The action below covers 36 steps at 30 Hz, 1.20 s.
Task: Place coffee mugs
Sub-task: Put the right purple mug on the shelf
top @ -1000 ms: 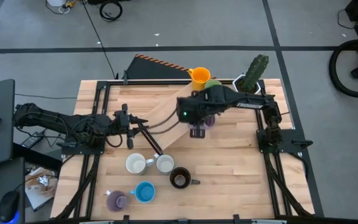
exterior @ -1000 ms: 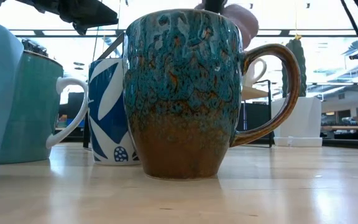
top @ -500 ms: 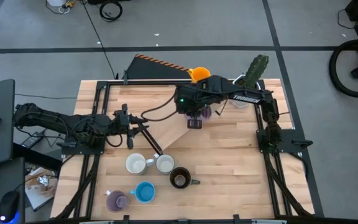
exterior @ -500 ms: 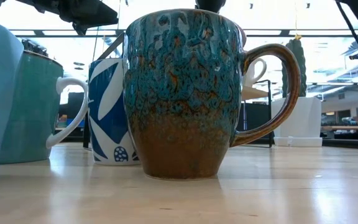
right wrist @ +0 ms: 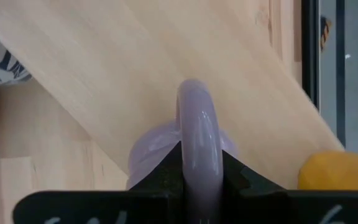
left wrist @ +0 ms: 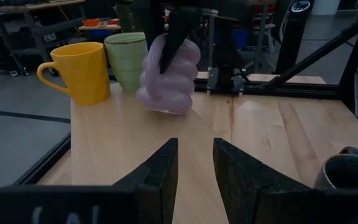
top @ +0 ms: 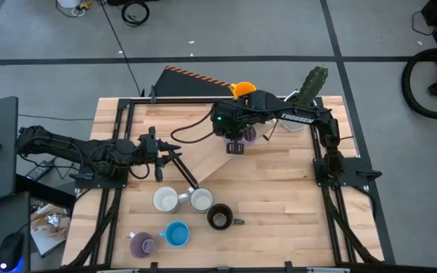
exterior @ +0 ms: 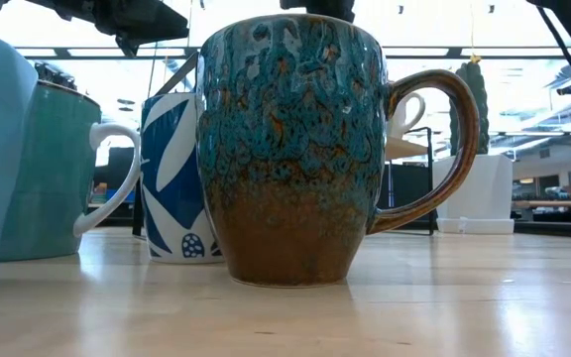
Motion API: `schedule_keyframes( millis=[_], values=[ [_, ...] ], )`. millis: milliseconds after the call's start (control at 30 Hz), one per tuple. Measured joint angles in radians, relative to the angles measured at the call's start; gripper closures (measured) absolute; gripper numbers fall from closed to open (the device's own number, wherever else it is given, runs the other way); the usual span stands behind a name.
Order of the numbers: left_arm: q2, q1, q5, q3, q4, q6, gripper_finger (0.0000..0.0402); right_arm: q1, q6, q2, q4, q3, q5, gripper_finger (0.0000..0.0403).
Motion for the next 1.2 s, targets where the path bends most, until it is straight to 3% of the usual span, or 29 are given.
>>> schedule_keyframes(
  millis=[700, 1200],
  values=[
    [0.000, 0.000, 0.000, 0.000, -0.001, -0.012, 0.0294, -0.024, -0.061, 0.000, 0.079, 0.000, -0.053, 0.0329],
    [0.017, 0.000, 0.000, 0.000, -0.008, -0.054, 0.0294, -0.026, -0.054, 0.001, 0.143, 0.000, -0.057, 0.0247]
  ],
)
